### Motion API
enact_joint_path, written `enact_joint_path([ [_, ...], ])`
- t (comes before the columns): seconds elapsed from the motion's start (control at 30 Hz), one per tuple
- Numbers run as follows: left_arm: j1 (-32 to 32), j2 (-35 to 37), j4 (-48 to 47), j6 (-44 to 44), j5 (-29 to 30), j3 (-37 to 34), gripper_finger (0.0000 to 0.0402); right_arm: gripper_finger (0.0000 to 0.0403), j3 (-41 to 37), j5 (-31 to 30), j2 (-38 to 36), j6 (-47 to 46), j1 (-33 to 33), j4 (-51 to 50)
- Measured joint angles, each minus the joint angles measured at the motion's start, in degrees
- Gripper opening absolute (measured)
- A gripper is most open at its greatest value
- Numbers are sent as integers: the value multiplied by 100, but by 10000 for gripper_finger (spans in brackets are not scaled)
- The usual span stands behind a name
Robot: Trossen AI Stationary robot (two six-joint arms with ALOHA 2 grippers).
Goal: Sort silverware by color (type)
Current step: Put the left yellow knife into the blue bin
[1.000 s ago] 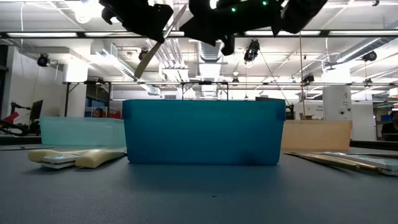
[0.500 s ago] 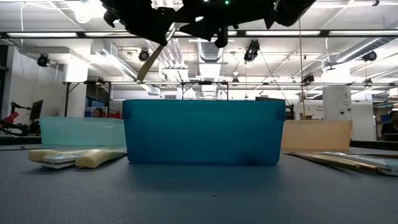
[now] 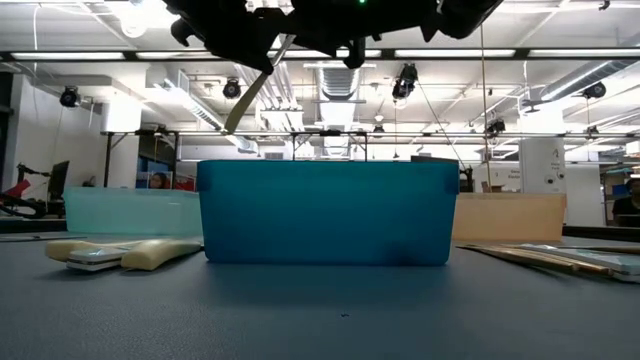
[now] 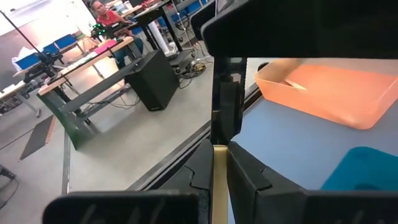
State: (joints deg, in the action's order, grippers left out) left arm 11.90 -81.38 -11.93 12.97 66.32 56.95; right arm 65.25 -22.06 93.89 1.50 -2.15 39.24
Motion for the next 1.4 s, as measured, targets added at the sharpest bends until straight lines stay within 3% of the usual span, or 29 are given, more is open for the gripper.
enact_joint_path([
  [0.17,4,0,10,0,0,0,19,27,-3,-3,0,11,-5,1],
  [0.23,2,0,14,-4,-12,0,28,16,-4,7,0,55,-2,-3],
  [0.8,33,343,-348,-296,-133,0,155,9,-15,0,-153,-37,-2,-679],
  [1.0,47,879,-817,-587,-170,-2,161,8,64,2,-396,-242,-2,-1348],
  [1.1,48,1141,-950,-820,-546,-11,158,8,253,58,-466,-415,-15,-1883],
  [1.27,55,1596,-922,-1298,-1212,-129,148,8,761,731,-430,-786,-71,-2722],
  [1.4,53,2094,-356,-1719,-1631,-583,139,8,1147,989,-428,-990,-79,-3345],
])
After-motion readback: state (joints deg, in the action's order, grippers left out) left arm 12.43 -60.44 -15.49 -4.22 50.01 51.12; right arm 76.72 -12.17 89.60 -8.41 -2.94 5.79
